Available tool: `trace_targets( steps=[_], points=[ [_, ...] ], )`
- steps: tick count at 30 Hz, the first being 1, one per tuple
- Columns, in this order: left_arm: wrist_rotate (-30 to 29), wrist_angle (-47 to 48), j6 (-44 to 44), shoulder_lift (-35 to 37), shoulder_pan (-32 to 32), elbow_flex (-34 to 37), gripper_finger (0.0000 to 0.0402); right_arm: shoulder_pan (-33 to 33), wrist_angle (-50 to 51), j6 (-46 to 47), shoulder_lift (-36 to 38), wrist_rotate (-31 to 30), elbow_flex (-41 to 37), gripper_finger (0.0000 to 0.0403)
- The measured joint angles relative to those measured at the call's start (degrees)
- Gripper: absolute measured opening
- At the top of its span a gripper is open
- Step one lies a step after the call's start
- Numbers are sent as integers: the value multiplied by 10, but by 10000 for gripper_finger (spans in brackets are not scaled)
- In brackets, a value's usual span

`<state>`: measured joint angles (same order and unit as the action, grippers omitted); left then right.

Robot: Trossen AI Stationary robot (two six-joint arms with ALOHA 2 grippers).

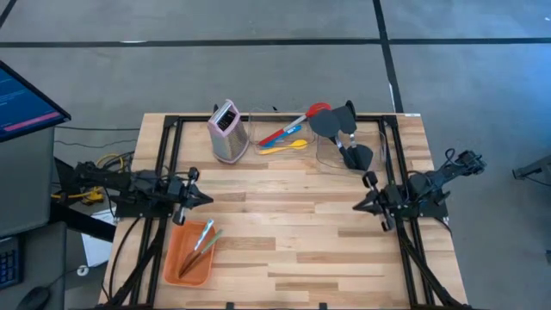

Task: Pick & Place Kitchen Items
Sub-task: Return to Home Position

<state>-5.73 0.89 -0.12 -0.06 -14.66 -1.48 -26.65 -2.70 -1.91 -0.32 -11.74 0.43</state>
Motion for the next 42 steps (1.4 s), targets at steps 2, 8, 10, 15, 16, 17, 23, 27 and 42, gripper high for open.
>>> trace_targets(
  steps=[2, 8, 10, 15, 16, 17, 23, 27, 42],
  points=[
    [1, 0, 0, 0, 0, 0, 2, 0, 2, -11, 0, 14, 0, 0],
    [0, 0, 5, 0, 0, 0, 2, 3, 2, -17, 0, 14, 0, 0],
    [-1, 0, 5, 0, 0, 0, 2, 6, 2, -16, 0, 14, 0, 0],
    [-2, -3, 4, -1, 0, 1, 2, 6, 2, -16, 0, 14, 0, 0],
    [-2, -3, 4, -1, 0, 1, 2, 6, 2, -16, 0, 14, 0, 0],
    [-2, -4, 4, -1, 0, 1, 2, 6, 2, -16, 0, 14, 0, 0],
    [-2, -6, 4, -1, 0, 1, 2, 5, 2, -15, 0, 13, -1, 0],
    [-2, -8, 4, -1, 0, 1, 2, 5, 2, -15, 0, 13, -1, 0],
    [-2, -11, 4, -1, 0, 1, 2, 5, 2, -15, 0, 13, -1, 0]
  ],
)
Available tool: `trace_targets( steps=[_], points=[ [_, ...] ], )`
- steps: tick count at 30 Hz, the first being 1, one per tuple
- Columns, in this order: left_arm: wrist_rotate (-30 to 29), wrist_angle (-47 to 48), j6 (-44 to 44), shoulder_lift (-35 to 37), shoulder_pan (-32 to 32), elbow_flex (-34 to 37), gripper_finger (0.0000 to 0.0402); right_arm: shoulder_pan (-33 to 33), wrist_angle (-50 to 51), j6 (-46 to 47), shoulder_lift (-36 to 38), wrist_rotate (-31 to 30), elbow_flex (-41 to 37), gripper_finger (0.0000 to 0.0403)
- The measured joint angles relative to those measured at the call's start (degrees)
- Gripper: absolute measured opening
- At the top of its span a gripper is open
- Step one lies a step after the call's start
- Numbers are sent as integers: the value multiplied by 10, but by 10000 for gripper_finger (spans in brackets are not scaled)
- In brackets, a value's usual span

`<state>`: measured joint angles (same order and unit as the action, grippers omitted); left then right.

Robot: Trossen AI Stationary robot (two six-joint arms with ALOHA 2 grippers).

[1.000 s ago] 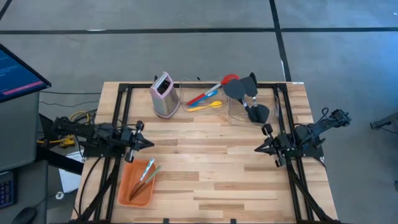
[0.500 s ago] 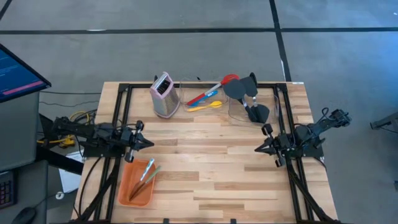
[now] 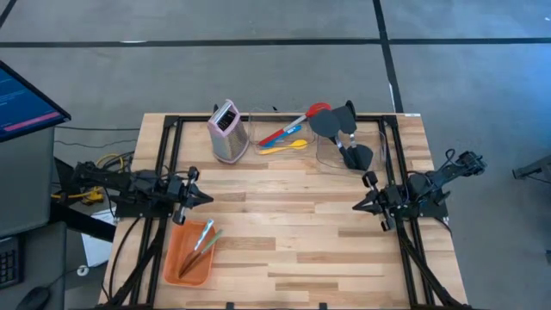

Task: Pick & Place Kitchen Items
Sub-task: Return to Home Position

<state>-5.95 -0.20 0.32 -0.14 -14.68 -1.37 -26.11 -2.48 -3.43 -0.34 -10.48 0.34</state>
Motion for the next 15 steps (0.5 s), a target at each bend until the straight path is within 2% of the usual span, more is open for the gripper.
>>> trace_targets(
  steps=[15],
  points=[
    [0, -4, 0, 0, 0, 0, 2, 0, 0, 0, 0, 0, 0, 0]
  ],
)
